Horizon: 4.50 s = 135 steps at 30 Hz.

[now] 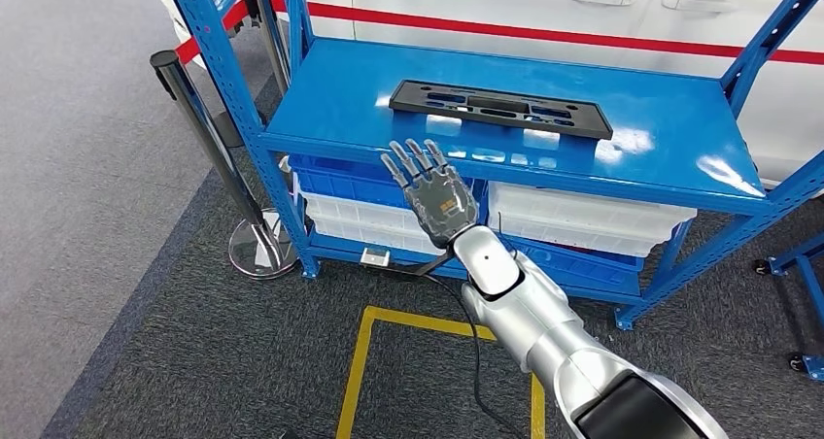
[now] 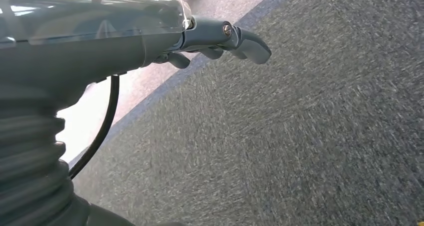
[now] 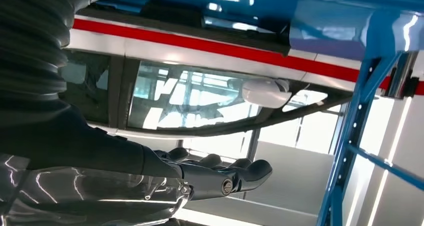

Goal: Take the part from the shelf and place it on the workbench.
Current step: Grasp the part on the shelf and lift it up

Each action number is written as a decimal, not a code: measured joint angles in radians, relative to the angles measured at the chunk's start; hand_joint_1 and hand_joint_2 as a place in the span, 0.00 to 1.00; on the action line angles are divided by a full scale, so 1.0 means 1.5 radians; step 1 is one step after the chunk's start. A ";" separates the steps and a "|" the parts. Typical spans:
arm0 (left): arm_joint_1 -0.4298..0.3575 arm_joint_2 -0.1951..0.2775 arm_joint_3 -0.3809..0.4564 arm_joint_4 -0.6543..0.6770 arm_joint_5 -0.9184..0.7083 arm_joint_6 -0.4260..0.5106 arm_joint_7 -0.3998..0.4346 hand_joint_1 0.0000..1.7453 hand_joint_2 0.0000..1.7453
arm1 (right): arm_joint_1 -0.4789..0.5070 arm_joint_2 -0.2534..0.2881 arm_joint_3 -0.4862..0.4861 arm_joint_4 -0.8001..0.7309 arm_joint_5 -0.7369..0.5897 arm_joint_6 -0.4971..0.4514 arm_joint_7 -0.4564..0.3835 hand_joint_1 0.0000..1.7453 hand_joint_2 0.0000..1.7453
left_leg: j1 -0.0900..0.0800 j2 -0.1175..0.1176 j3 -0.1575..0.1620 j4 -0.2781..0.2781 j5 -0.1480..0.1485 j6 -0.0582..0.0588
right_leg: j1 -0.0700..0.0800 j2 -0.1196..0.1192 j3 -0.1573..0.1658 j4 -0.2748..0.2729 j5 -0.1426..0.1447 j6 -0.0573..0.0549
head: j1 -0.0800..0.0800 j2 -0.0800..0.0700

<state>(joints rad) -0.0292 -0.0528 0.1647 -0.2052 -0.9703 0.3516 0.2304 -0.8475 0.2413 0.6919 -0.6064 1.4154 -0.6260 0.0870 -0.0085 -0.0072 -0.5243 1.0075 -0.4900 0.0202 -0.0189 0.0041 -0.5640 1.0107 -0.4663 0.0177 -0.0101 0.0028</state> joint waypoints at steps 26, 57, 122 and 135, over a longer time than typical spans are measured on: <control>0.002 -0.006 0.010 0.004 -0.024 0.003 -0.016 0.00 0.00 | 0.021 -0.003 -0.002 0.073 -0.036 -0.025 0.000 0.00 1.00 | -0.001 0.000 0.034 -0.012 -0.023 0.011 | 0.003 -0.002 -0.071 0.048 0.047 -0.007 | 0.001 0.000; 0.004 -0.015 0.012 0.013 -0.051 -0.006 -0.009 0.00 0.00 | 0.091 -0.082 -0.145 -0.037 -0.018 -0.049 0.000 0.00 1.00 | -0.007 -0.007 -0.013 0.010 0.002 0.016 | 0.019 0.000 -0.055 0.049 0.031 -0.028 | -0.005 0.000; -0.001 -0.028 0.081 0.015 -0.084 -0.012 -0.066 0.00 0.00 | 0.020 -0.118 -0.236 0.111 0.086 -0.045 0.021 0.00 1.00 | 0.012 0.000 -0.048 0.004 0.037 0.011 | -0.004 -0.002 -0.001 0.018 -0.008 0.017 | -0.004 0.000; 0.000 -0.031 0.090 0.015 -0.086 -0.003 -0.064 0.00 0.00 | 0.045 -0.126 -0.229 0.092 0.077 -0.051 0.014 0.00 1.00 | 0.014 0.000 -0.008 0.007 0.001 -0.016 | -0.004 -0.004 -0.024 0.008 -0.005 0.000 | 0.003 0.000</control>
<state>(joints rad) -0.0298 -0.0994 0.3003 -0.1832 -1.0994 0.3466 0.1348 -0.7801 0.0527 0.3487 -0.4687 1.5305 -0.7029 0.1083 0.0130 -0.0070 -0.5368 1.0179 -0.4889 -0.0044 -0.0248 -0.0015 -0.5999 1.0224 -0.4731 0.0180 -0.0062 0.0028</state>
